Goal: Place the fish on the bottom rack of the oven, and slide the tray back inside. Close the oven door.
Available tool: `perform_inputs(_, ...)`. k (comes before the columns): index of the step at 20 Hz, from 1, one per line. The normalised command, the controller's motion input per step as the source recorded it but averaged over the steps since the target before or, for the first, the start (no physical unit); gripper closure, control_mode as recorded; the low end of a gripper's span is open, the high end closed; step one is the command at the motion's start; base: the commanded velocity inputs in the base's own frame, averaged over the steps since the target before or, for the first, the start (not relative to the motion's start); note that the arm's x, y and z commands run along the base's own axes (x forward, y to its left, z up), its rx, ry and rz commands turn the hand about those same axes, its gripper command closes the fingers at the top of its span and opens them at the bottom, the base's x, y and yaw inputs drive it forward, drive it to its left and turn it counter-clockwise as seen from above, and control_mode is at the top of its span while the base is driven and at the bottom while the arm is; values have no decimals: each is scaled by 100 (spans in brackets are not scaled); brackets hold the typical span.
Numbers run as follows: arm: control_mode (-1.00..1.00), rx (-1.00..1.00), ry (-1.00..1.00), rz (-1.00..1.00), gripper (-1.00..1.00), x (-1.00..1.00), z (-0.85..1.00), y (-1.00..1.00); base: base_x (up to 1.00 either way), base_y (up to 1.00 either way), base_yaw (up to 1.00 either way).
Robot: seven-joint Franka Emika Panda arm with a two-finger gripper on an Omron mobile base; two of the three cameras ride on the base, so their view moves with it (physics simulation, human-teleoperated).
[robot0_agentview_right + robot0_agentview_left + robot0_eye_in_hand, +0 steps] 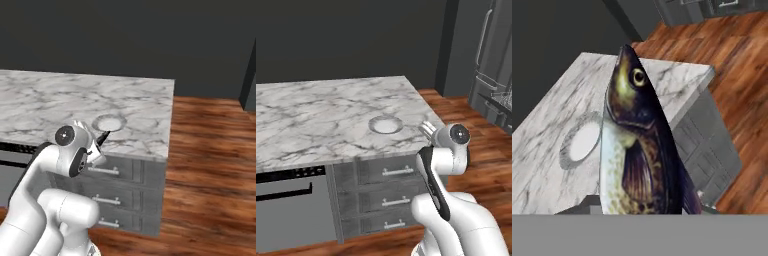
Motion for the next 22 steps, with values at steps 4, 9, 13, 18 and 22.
perform_inputs(4, 100, 0, 0, 0, 100, 0, 0, 0, -71, -80, -7)
perform_inputs(9, 100, 0, 0, 0, 100, 0, 0, 0, -38, -100, -7)
perform_inputs(13, 100, 0, 0, 0, 100, 0, 0, 0, -17, -100, -8)
perform_inputs(18, 100, 0, 0, 0, 100, 0, 0, 0, -2, -100, -8)
perform_inputs(22, 100, 0, 0, 0, 100, 0, 0, 0, 0, -100, -8)
